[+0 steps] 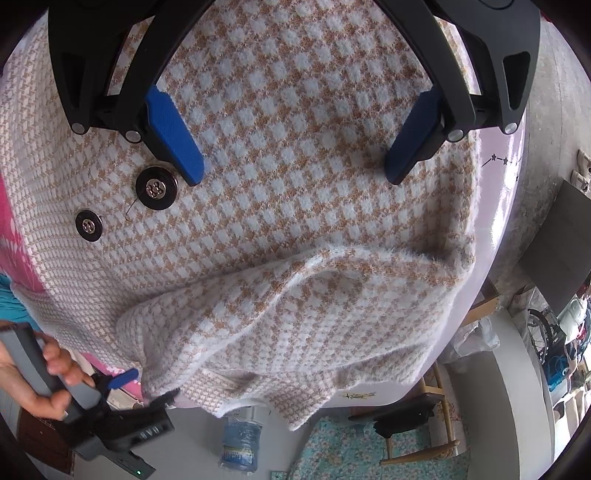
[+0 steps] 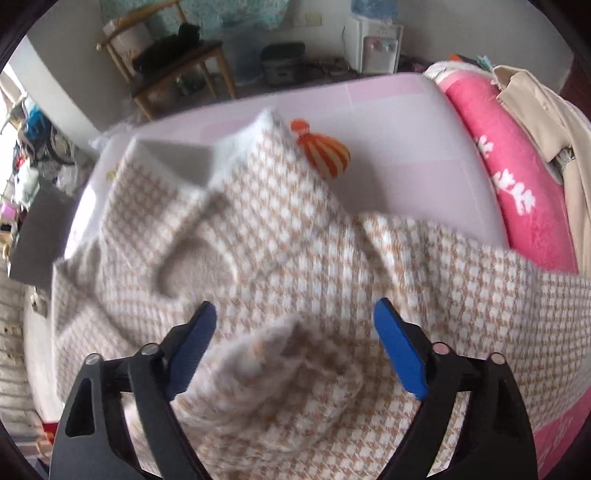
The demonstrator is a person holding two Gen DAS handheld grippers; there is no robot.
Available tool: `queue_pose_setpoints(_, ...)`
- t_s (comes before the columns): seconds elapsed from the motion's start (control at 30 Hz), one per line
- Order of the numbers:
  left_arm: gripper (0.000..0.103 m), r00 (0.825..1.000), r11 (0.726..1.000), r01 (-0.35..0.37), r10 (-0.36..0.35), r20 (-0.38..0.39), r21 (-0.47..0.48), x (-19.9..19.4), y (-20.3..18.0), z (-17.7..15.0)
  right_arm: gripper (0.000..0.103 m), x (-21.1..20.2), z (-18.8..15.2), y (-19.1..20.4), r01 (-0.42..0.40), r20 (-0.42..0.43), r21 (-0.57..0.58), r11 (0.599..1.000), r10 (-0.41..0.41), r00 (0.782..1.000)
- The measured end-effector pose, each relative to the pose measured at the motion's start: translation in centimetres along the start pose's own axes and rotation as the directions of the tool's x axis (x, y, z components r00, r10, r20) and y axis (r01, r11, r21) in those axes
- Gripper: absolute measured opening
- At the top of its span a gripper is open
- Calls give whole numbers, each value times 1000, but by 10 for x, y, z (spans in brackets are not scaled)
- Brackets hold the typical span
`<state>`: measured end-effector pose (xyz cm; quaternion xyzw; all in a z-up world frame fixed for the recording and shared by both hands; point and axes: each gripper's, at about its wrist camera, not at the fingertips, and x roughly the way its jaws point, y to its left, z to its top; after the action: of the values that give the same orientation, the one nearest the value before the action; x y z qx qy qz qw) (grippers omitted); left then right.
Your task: Fold large clothes
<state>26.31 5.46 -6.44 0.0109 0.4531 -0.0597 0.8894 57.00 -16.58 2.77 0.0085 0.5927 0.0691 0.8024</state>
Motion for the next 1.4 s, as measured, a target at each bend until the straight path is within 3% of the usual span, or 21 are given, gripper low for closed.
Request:
queue_pose_setpoints(0.27, 95, 1000, 1000, 22, -22, 9, -18, -2, 2, 0, 73, -67, -111, -26, -49, 47, -94, 994, 54, 997)
queue_pose_setpoints(0.4, 95, 999, 998, 42, -42, 14, -37, -3, 5, 1, 73, -61, -168, -52, -121, -30, -60, 991, 119, 992)
queue_pose_setpoints(0.53, 95, 998, 997, 56, -55, 13, -56, -3, 8, 3, 73, -60, -188, -75, -234, -28, 22, 972, 235, 972)
queue_pose_setpoints(0.67, 95, 998, 992, 60, -57, 30, -113, -12, 20, 7, 73, -68, -175, -104, -413, 44, 165, 896, 411, 910)
queue_pose_setpoints(0.77, 95, 997, 987, 47, -37, 69, -152, -24, 30, 10, 70, -61, -160, -108, -434, 59, 199, 878, 432, 900)
queue_pose_setpoints(0.9, 95, 997, 980, 18, -1, 83, -199, -32, 45, 13, 60, -28, -143, -104, -455, -8, 270, 849, 474, 880)
queue_pose_setpoints(1.0, 95, 996, 978, -8, 27, 87, -209, -34, 55, 15, 56, -16, -138, -97, -440, -43, 290, 850, 471, 881)
queue_pose_setpoints(1.1, 94, 995, 978, -53, 68, 70, -203, -29, 63, 19, 45, -15, -136, -89, -450, -60, 265, 853, 480, 875)
queue_pose_setpoints(1.17, 92, 995, 977, -75, 87, 53, -200, -24, 70, 20, 28, -15, -132, -84, -435, -69, 237, 869, 461, 884)
queue_pose_setpoints(1.2, 90, 995, 976, -82, 93, 42, -202, -21, 74, 20, 11, -14, -129, -81, -427, -76, 227, 875, 453, 888)
queue_pose_setpoints(1.33, 80, 995, 968, -92, 95, 1, -233, -7, 87, 19, 9, -36, -94, -55, -414, -43, 138, 900, 423, 905)
queue_pose_setpoints(1.4, 76, 995, 963, -96, 96, -13, -251, 0, 92, 19, 9, -68, -63, -28, -457, 27, 65, 887, 457, 889)
